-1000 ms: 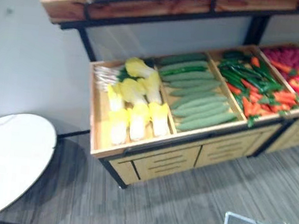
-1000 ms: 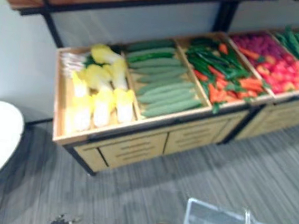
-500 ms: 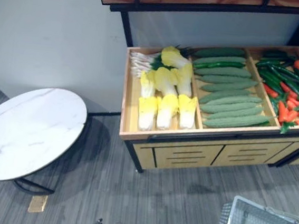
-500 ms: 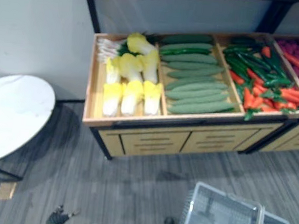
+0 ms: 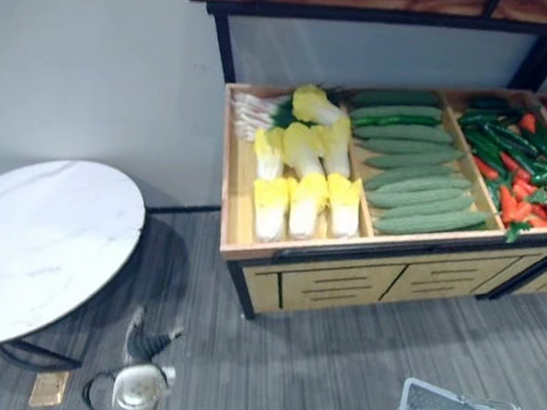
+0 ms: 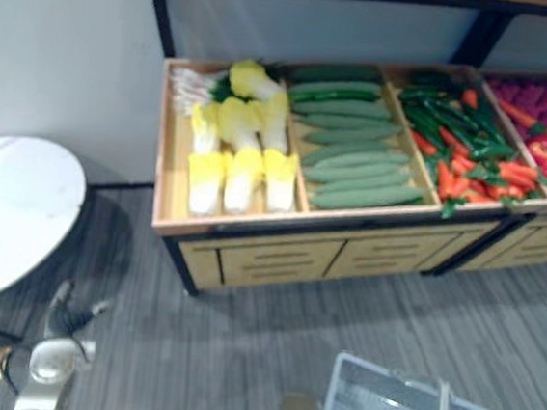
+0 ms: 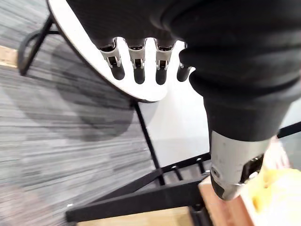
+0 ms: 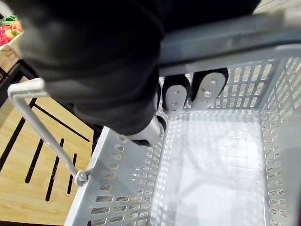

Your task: Pick vegetable in the basket

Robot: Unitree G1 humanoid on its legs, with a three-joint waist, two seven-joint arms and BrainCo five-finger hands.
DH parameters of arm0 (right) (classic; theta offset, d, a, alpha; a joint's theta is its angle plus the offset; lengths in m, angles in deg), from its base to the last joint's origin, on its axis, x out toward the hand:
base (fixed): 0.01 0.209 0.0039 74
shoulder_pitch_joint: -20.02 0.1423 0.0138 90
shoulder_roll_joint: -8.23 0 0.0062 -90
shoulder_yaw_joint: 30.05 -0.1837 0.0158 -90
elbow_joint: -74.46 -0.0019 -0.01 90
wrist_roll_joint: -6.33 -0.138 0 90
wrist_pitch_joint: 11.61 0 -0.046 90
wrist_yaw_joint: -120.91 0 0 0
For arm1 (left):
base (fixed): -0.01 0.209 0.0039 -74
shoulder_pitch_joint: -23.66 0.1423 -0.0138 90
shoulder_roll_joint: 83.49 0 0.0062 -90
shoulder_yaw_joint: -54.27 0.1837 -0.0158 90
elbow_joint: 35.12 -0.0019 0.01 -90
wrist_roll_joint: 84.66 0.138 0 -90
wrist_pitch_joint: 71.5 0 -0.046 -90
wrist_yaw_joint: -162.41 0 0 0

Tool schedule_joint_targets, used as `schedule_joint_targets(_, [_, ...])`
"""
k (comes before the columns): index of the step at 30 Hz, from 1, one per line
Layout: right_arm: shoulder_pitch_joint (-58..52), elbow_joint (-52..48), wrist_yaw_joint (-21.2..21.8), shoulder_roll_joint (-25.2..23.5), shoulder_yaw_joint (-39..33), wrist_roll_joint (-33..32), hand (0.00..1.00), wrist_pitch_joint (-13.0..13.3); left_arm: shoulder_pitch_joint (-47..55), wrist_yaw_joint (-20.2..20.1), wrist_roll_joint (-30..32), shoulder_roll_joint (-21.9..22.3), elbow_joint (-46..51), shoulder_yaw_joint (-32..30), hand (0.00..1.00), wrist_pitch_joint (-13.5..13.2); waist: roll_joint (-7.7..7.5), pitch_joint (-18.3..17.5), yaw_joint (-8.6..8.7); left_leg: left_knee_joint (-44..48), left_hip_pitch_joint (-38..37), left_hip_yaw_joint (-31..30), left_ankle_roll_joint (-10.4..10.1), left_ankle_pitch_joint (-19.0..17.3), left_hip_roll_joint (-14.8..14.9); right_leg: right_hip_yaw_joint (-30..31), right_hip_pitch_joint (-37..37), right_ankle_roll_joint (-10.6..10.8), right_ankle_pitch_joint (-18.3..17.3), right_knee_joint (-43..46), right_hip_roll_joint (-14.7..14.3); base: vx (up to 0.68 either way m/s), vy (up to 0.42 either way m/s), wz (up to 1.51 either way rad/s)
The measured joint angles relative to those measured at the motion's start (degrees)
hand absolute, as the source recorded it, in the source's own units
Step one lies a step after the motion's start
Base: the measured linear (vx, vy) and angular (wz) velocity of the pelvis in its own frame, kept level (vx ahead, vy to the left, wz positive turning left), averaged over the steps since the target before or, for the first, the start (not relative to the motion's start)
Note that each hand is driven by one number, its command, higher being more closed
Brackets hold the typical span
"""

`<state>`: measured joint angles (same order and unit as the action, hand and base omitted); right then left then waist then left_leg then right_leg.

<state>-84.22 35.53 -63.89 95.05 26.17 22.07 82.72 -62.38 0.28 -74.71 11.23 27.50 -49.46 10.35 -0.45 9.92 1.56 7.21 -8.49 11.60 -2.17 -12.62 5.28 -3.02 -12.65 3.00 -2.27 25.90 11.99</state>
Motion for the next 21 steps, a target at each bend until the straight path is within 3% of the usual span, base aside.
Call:
schedule_joint_targets(1, [-0.7, 0.2, 0.0, -0.5, 0.0, 0.0, 1.0, 0.0, -0.5, 0.5, 0.0, 0.0, 1.2, 0.1, 0.0, -0.2, -0.31, -0.1, -0.05, 0.0, 0.0, -0.5, -0.2, 0.1, 0.2, 0.6, 0.7, 0.4, 0.3, -2.8, -1.0, 0.19, -0.17, 0.44])
schedule_joint_targets(2, [-0.9, 0.9, 0.1, -1.3, 0.0, 0.0, 1.0, 0.0, -1.1, 1.7, 0.3, 0.1, 3.8, -0.1, 0.0, -0.5, -2.4, -0.6, -0.09, 0.0, 0.0, -1.6, -0.8, 0.3, 0.0, -0.1, 2.5, 1.8, 0.0, -6.8, -1.1, 0.18, -0.18, 0.21])
schedule_joint_targets(4, [-0.5, 1.6, 0.0, -1.3, -0.6, 0.0, 1.0, 0.5, -1.7, 3.0, 0.3, 1.3, 8.0, -0.1, 0.0, -0.5, -1.78, -0.8, -0.4, -0.1, 0.2, -1.3, -2.0, 0.9, 1.3, -1.0, 4.4, 2.0, -0.1, -10.3, -2.1, 0.14, -0.154, 0.01])
schedule_joint_targets(8, [-0.7, 2.1, -0.1, -1.3, -2.4, -0.1, 1.0, 1.4, -2.3, 6.5, 0.4, 4.6, 15.5, -0.4, 0.0, -0.6, 1.21, -2.4, -0.1, -1.4, -0.9, -1.2, -3.5, 2.0, 3.7, -3.1, 8.9, 2.3, 0.1, -16.6, -4.5, 0.12, -0.115, 0.03])
schedule_joint_targets(11, [-0.3, 3.0, -0.5, -1.0, -2.3, -0.1, 1.0, 1.5, -4.7, 9.1, 1.6, 5.0, 17.3, -0.1, 0.0, -0.6, 1.88, -3.4, -0.11, -2.3, -0.6, -1.1, -4.4, 2.7, 4.2, -3.6, 9.3, 2.7, 0.5, -18.5, -5.0, 0.04, -0.061, 0.08])
schedule_joint_targets(12, [0.0, 3.4, -0.6, -0.8, -2.2, -0.1, 1.0, 1.6, -5.7, 10.1, 2.5, 5.0, 17.7, 0.0, 0.0, -0.7, 1.44, -3.1, -0.17, -3.0, -0.6, -1.1, -4.6, 3.0, 4.3, -3.7, 9.3, 2.9, 1.0, -19.4, -5.2, -0.02, -0.039, 0.05])
schedule_joint_targets(13, [0.3, 3.8, -0.7, -0.7, -2.1, -0.1, 1.0, 1.6, -6.1, 10.5, 2.6, 5.0, 17.7, 0.0, 0.0, -0.7, 2.16, -3.5, -0.15, -3.2, -0.6, -1.0, -4.7, 3.0, 4.4, -3.6, 9.3, 2.9, 1.4, -19.9, -5.4, -0.04, -0.022, -0.04])
schedule_joint_targets(21, [3.0, 4.0, -1.3, -0.7, 1.6, -0.1, 1.0, 2.2, -11.7, 15.7, 2.6, 3.8, 15.3, 1.0, 0.0, -0.6, -0.05, -3.1, 0.22, -3.3, 3.8, 2.9, -4.8, 3.1, 4.1, -0.5, 5.8, 2.7, 8.0, -26.6, -6.6, -0.13, -0.016, -0.22])
